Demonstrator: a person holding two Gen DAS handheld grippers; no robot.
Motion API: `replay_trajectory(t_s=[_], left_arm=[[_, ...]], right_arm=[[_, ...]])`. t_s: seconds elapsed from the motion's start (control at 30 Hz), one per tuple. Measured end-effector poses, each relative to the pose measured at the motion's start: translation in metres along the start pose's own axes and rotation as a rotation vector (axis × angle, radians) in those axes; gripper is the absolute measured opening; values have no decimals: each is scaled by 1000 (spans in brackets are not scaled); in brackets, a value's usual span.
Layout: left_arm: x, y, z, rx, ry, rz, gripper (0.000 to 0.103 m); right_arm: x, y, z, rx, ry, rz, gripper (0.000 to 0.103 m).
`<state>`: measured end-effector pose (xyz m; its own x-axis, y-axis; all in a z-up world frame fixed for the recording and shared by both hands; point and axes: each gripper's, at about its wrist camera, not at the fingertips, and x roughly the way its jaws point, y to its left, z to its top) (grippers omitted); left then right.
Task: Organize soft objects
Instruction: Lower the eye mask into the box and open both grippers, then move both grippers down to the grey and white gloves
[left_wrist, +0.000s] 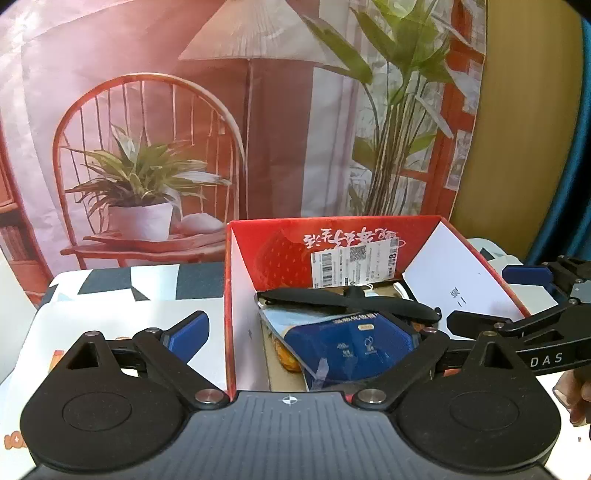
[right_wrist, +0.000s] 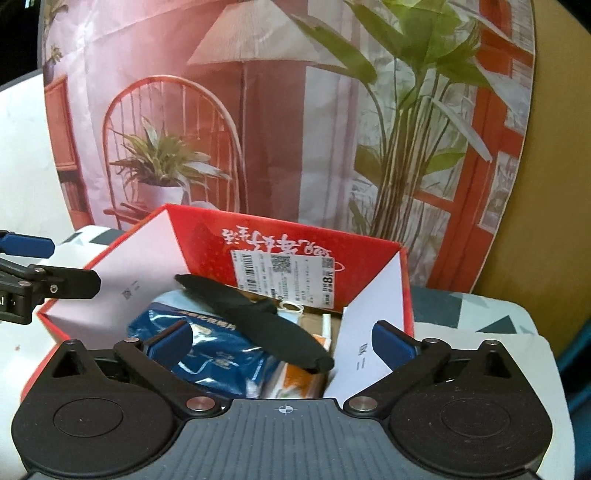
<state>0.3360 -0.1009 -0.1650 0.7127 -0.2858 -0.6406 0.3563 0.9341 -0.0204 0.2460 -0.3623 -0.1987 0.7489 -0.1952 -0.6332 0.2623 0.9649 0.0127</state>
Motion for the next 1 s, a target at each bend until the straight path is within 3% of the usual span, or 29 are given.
replay_trajectory(t_s=[0.6, 1.0], left_arm=[[-53, 8, -60, -21, 14, 6, 98], [-66, 18, -110, -49, 62, 41, 98]], right_arm=[[-58, 37, -56, 31, -69, 63, 103], [-70, 53, -102, 73, -34, 49, 103]])
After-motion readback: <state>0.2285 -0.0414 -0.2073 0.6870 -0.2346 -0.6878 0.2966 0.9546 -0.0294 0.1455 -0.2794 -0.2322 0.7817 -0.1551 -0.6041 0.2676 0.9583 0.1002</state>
